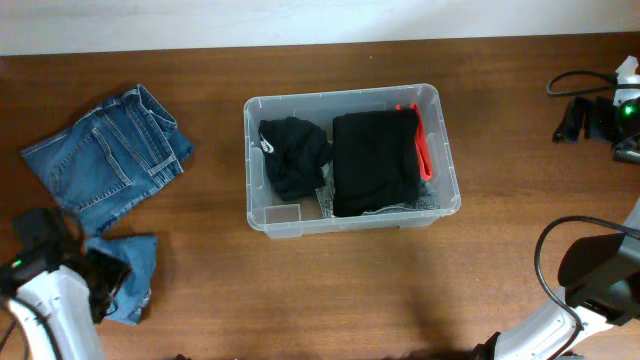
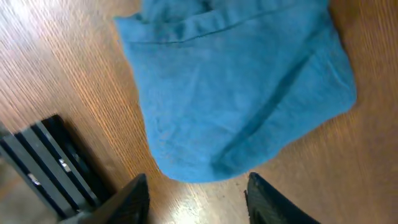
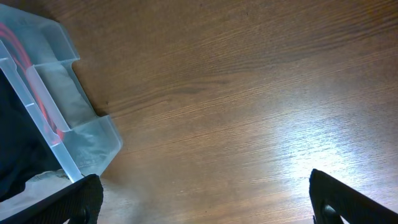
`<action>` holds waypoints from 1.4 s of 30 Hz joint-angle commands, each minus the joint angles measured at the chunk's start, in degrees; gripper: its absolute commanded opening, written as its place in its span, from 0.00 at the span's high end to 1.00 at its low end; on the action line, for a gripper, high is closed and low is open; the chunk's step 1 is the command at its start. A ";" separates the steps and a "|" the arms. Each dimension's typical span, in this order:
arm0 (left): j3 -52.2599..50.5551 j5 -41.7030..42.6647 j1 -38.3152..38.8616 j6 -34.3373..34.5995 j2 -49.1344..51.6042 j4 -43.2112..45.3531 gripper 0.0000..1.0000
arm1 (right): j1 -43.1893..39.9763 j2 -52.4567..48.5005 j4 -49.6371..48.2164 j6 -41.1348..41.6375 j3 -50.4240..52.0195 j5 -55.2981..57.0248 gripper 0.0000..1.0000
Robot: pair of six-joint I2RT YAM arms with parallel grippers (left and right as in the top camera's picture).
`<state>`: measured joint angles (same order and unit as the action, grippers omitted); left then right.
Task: Pack container
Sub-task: 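Swing the left gripper down to the light-blue cloth at lower left, then close the left gripper on the light-blue cloth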
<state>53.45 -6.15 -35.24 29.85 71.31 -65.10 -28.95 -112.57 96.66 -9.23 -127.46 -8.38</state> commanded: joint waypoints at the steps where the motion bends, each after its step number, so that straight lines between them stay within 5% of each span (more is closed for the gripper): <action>1: -0.17 7.52 -6.69 0.09 -0.31 -0.50 0.46 | 0.04 0.46 0.00 0.04 -0.11 0.26 0.02; 3: -0.17 10.78 -10.10 0.07 -0.31 -1.31 0.01 | 0.04 0.46 0.00 0.04 -0.11 0.26 0.02; 13: -4.17 15.87 -16.31 -3.80 -0.31 0.35 0.01 | 0.04 0.46 0.00 0.04 -0.11 0.26 0.02; 29: -21.68 17.77 -16.31 -3.30 -0.28 25.64 0.01 | 0.04 0.46 0.00 0.04 -0.11 0.26 0.02; 34: -21.81 17.77 -16.31 -3.30 -0.28 25.66 0.10 | 0.04 0.46 0.00 0.04 -0.11 0.26 0.02; 40: -21.81 17.70 -16.31 -3.32 -0.28 25.75 0.37 | 0.04 0.46 0.00 0.04 -0.11 0.26 0.02; 42: -21.81 17.73 -16.31 -3.32 -0.28 25.90 0.37 | 0.04 0.46 0.00 0.04 -0.11 0.26 0.02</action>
<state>32.12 11.18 -51.24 26.81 71.35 -39.53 -28.95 -112.57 96.66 -9.17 -127.46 -8.38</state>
